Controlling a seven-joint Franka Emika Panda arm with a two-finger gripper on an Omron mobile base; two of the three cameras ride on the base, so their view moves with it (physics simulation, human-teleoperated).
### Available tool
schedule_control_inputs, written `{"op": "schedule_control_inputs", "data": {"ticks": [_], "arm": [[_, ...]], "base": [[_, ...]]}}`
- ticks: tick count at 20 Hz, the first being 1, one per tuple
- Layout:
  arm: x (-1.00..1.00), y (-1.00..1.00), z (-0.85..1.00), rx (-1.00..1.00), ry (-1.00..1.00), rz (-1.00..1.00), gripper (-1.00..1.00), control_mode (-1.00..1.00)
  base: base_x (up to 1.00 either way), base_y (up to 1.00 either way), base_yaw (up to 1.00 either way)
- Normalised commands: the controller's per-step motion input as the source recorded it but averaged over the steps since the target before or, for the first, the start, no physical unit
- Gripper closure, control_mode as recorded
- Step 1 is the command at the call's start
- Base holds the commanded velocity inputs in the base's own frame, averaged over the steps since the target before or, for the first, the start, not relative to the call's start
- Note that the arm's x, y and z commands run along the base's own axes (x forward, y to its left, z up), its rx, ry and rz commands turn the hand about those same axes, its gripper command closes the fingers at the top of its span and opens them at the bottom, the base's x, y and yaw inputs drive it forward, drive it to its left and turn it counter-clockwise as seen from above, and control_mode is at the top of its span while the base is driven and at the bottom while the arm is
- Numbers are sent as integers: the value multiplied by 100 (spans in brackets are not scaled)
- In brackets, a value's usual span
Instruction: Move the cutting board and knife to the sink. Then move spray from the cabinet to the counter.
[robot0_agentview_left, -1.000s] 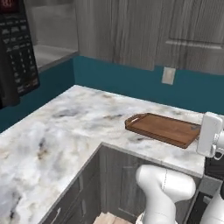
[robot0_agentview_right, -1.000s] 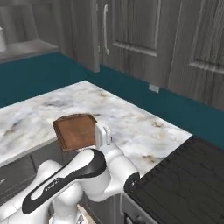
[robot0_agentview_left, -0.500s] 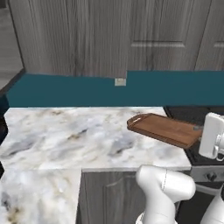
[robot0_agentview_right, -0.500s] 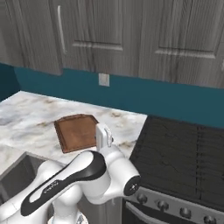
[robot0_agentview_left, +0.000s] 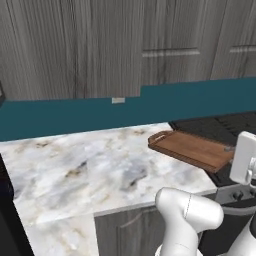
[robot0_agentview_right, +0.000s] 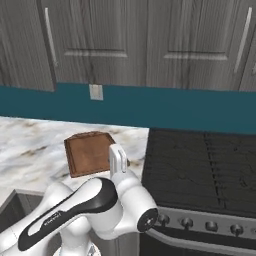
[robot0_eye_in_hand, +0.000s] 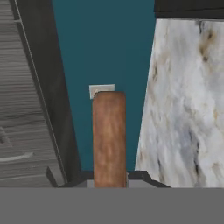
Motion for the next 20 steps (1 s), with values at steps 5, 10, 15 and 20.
{"op": "schedule_control_inputs", "data": {"ticks": [5,10,15,20], "arm": [[0,0,0,0,0,0,100,100],[0,0,0,0,0,0,100,100],[0,0,0,0,0,0,100,100],[0,0,0,0,0,0,100,100]], "base": [[0,-49,-33],[-26,-50,-32],[-40,-31,-33],[-55,-29,-28]]}}
